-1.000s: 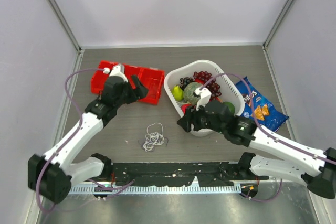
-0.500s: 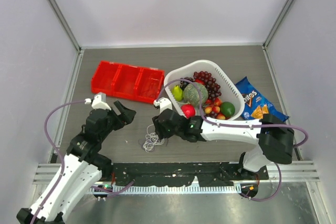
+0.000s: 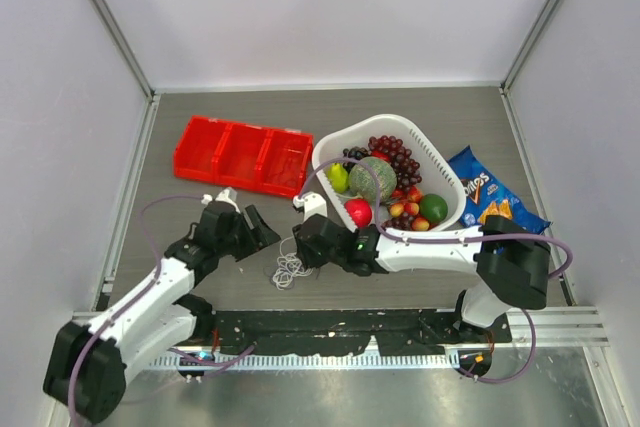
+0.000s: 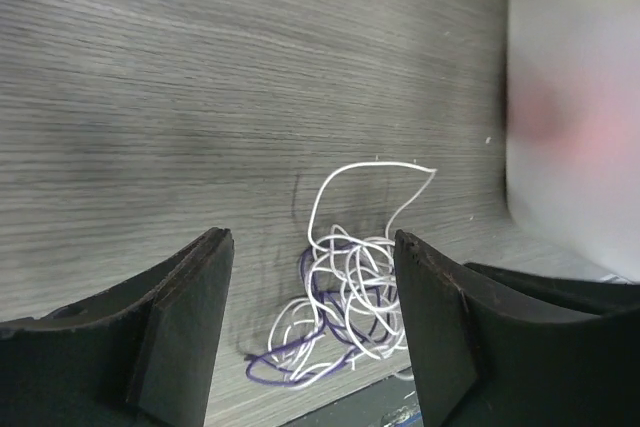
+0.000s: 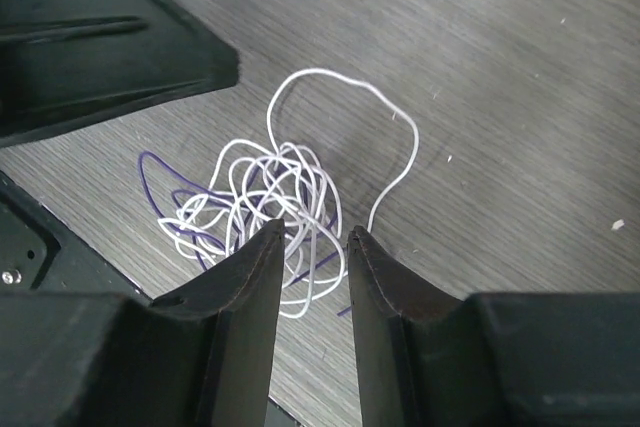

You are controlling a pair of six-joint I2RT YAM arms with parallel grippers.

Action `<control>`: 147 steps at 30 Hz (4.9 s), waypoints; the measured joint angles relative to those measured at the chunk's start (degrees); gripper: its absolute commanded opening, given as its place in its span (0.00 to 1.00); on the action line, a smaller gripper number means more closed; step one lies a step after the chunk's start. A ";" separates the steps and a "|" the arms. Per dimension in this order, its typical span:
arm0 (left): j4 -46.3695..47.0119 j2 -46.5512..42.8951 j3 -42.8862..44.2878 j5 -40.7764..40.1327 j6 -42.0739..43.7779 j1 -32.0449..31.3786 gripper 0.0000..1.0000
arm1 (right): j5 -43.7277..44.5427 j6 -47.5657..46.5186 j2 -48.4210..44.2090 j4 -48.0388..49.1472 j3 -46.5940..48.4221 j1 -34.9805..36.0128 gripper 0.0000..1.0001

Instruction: Untangle the cables

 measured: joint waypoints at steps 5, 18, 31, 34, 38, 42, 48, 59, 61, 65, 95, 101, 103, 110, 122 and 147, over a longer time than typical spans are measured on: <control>6.60 12.46 0.31 3.78 0.04 -0.17 0.66 | -0.17 0.55 0.52 0.57 -2.16 1.38 0.33; 16.02 30.53 6.49 4.39 2.12 -6.71 0.23 | -0.22 1.29 -0.70 2.75 -6.10 2.51 0.05; 10.40 3.02 8.04 0.98 6.97 -7.04 0.00 | 0.55 1.18 -3.23 3.19 -6.93 2.51 0.23; 9.25 -7.06 11.34 -0.96 9.25 -7.04 0.00 | 0.92 0.55 -3.23 3.08 -6.93 2.51 0.36; 8.92 -15.06 17.42 -2.03 11.76 -7.04 0.00 | 0.94 -1.03 -3.58 3.02 -6.91 2.51 0.55; 7.98 -15.47 24.81 -1.31 13.49 -7.04 0.00 | 0.90 -3.61 -6.25 1.92 -5.64 2.51 0.70; 5.07 -12.98 29.77 0.76 14.60 -7.04 0.00 | 0.35 -7.19 -10.91 5.03 0.00 2.51 0.74; 1.27 -11.28 34.93 3.76 14.43 -7.04 0.00 | -4.48 -12.92 -10.08 11.08 9.81 2.51 0.71; 0.92 -10.95 35.76 3.87 14.47 -7.04 0.00 | -4.44 -13.35 -9.35 11.17 11.91 2.51 0.71; -0.46 -10.56 37.03 3.52 14.58 -7.04 0.00 | -1.84 -14.84 -9.51 10.60 12.76 2.51 0.72; -3.72 -1.03 54.86 1.84 17.18 -7.13 0.00 | 3.02 -9.73 2.45 25.05 -3.72 2.08 0.27; -2.95 -0.35 63.52 -0.20 19.37 -7.13 0.00 | 4.31 -8.44 2.58 26.25 -7.37 1.64 0.41; -2.23 -0.42 64.81 -0.70 19.74 -7.13 0.00 | 4.48 -8.35 1.88 26.23 -7.39 1.57 0.47; -1.75 -0.39 63.84 -1.22 20.48 -7.13 0.00 | 4.59 -9.88 -8.90 20.31 -7.37 1.57 0.64; -6.27 -0.68 53.20 -0.52 20.81 -7.13 0.00 | 0.87 -14.88 -28.63 7.69 -1.97 0.57 0.82; -2.93 -0.07 42.34 23.37 18.29 -7.13 0.00 | -46.05 -14.95 -22.05 13.42 6.80 -16.79 0.83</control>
